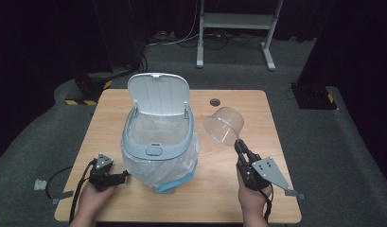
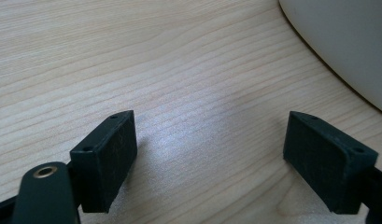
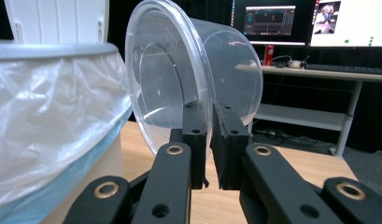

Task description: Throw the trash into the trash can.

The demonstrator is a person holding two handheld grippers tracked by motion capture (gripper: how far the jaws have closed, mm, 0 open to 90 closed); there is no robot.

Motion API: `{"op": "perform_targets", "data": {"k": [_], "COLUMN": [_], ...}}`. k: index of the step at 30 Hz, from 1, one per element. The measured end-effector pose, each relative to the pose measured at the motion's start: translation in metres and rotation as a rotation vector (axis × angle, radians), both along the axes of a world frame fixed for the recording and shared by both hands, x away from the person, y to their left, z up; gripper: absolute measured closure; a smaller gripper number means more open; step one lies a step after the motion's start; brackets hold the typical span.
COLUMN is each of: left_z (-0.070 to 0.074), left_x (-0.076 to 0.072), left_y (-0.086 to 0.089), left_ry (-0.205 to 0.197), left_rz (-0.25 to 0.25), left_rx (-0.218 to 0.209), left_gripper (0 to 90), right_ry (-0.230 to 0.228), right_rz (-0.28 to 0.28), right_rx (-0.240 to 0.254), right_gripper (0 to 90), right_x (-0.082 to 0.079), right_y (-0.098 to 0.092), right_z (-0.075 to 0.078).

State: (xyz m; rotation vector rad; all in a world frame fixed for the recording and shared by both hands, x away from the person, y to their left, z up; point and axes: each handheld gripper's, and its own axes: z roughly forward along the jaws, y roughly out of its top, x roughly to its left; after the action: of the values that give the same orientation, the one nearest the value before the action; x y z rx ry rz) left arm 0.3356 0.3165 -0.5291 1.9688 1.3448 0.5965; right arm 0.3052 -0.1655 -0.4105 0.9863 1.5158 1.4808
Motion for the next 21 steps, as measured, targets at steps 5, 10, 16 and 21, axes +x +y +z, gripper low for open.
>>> {"op": "perform_targets", "data": {"k": [5, 10, 16, 21], "left_z": [0.0, 0.0, 0.0, 0.0], "left_x": [0.0, 0.0, 0.0, 0.0], "left_y": [0.0, 0.0, 0.0, 0.0], "left_ry": [0.0, -0.001, -0.001, -0.001], "left_rz": [0.001, 0.001, 0.0, -0.001], "left_rx": [0.0, 0.001, 0.001, 0.002], "left_gripper": [17.5, 17.6, 17.6, 17.6], "right_ry": [-0.022, -0.047, -0.077, -0.095], "right_rz": [0.003, 0.009, 0.022, 0.034], "right_rx": [0.01, 0.018, 0.027, 0.044], "right_gripper": [84.6, 84.6, 84.6, 84.7], "right_x": [-0.004, -0.007, -0.011, -0.014], "right_y": [0.0, 0.002, 0.006, 0.008], "right_z": [0.006, 0.012, 0.02, 0.028]}}
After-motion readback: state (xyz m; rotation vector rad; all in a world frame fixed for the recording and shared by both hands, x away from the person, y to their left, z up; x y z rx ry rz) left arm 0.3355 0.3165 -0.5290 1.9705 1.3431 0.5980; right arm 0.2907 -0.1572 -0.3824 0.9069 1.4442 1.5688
